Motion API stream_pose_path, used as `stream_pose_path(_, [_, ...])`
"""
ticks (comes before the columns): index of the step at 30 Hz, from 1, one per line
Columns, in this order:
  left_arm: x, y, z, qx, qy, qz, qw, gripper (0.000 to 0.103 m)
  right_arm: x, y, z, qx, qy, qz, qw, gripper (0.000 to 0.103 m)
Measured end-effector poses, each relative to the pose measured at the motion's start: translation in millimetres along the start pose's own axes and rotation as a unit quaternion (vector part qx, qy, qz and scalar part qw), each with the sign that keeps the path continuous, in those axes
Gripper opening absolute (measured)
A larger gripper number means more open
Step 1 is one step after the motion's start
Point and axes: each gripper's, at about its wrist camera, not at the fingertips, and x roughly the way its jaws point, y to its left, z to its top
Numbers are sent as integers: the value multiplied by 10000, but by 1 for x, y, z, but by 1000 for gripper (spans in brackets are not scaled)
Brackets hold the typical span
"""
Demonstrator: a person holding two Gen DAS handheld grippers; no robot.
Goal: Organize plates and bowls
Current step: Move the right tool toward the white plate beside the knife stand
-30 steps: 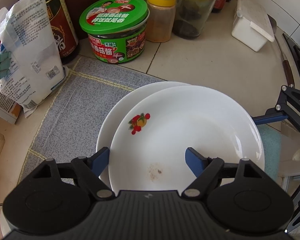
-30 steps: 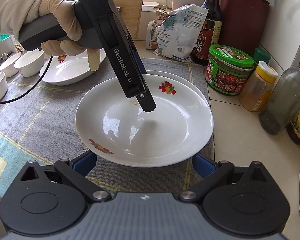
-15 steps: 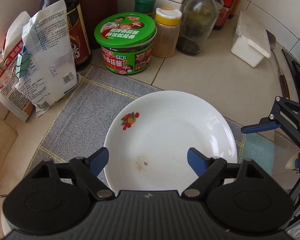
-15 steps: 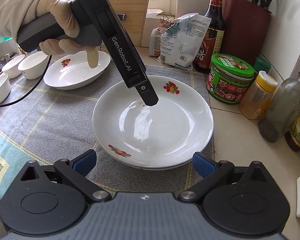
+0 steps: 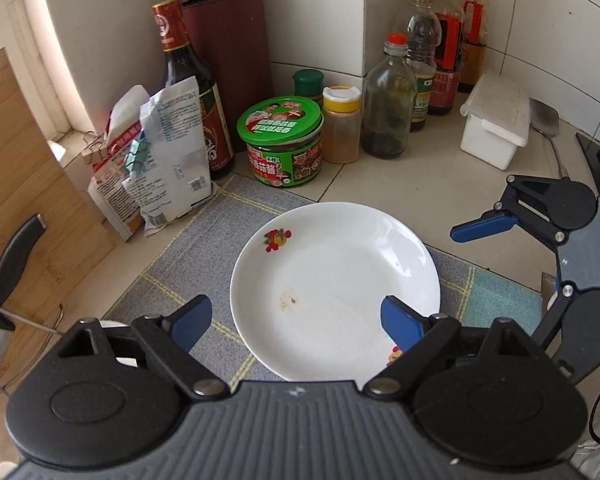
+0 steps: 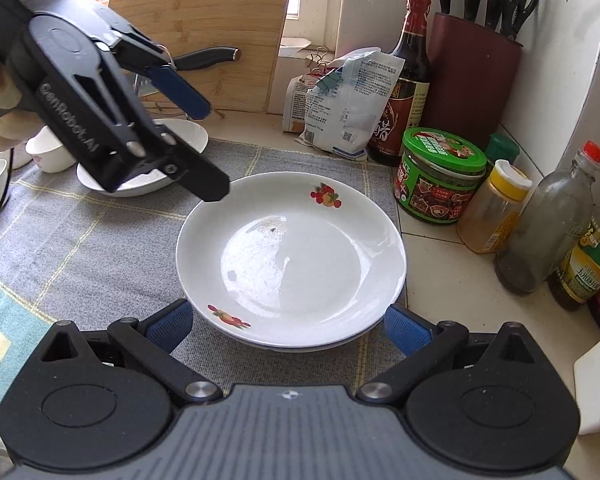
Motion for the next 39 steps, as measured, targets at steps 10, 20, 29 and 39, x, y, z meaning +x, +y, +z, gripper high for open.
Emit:
stream_pose_path(10, [-38, -7, -69, -1359, -133, 1161, 9838, 92, 0, 9, 9, -494, -40, 371, 9981, 103])
stream_pose_path(20, [-43, 16, -119, -2157, -81, 1851, 9587, 92, 15, 37, 23, -741, 92, 632, 9952, 103])
stream_pose_path(29, [-26, 54, -155, -2482, -34, 1809, 9517, 92, 25, 67, 35, -793, 364, 471, 9951, 103])
stream_pose_path(39, [-1, 91, -177, -2551, -111, 1536, 9546, 92, 44, 101, 61, -787, 544, 288, 9950, 103])
